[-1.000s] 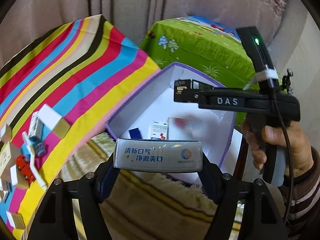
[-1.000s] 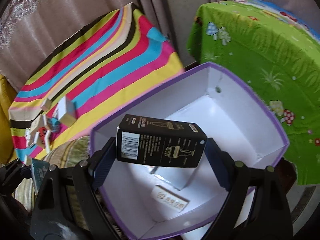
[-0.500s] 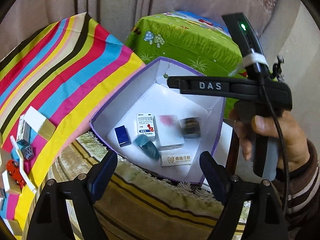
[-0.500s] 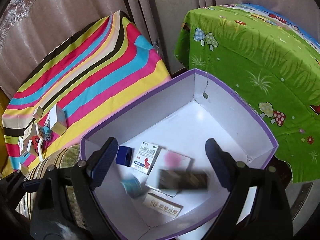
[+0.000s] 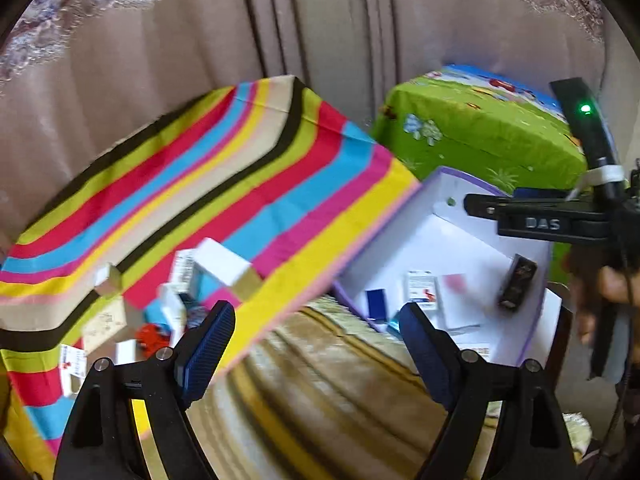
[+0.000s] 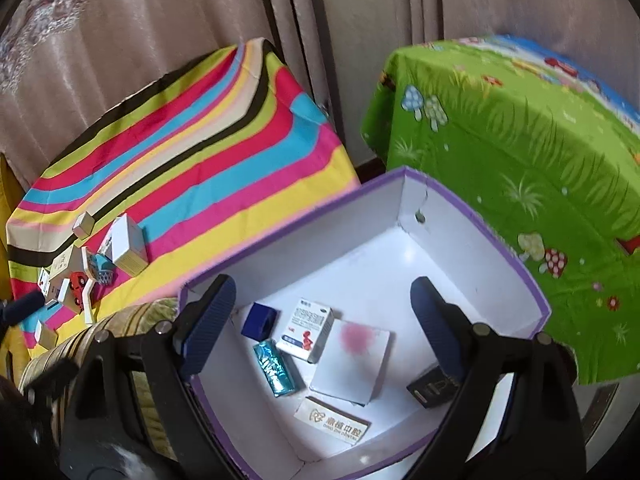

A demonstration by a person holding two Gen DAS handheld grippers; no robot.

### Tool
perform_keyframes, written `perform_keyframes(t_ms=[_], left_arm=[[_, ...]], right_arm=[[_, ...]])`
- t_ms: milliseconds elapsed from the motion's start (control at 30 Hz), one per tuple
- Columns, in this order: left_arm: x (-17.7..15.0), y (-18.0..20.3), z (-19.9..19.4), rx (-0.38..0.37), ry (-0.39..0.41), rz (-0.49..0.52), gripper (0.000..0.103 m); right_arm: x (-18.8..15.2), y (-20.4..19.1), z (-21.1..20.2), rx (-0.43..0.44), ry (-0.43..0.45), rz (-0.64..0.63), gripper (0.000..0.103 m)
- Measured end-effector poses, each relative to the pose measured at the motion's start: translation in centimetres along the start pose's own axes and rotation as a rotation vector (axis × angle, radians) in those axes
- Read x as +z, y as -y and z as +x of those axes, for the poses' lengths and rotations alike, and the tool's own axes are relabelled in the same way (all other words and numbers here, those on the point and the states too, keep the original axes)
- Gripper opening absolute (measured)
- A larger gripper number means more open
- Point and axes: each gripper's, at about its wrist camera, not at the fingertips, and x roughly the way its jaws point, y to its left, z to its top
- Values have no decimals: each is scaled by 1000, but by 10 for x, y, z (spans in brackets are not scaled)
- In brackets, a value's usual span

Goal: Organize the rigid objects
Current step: 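Move both grippers back to the cloth toward the small white cube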

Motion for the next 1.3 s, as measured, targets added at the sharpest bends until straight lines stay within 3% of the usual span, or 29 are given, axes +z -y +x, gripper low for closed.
perform_keyframes(t_ms=[167,300,500,600,833,1133,1300], left_arm=[[-8,-36,-9,95,16,-63,85],[-22,-68,-20,77,31,-128,85],[-49,-125,-33,131,23,-269,85],[-64,-150,-30,154,-53,-307,85],[-109,-214,-21,172,-161,-457,85],[-152,-275,4,228,-343,-538,85],[-168,-295,17,239,-377,-579,77]], right_arm=[[8,-28,-16,3,68,-95,92],[10,-61,-36,-8,169,-192,98],[4,-100,-60,57,312,-253,101],[2,-125,-59,148,267,-309,101],[-7,-172,-36,274,101,-367,101],[-21,-210,7,344,-111,-386,101],[-28,-230,27,341,-185,-424,101]])
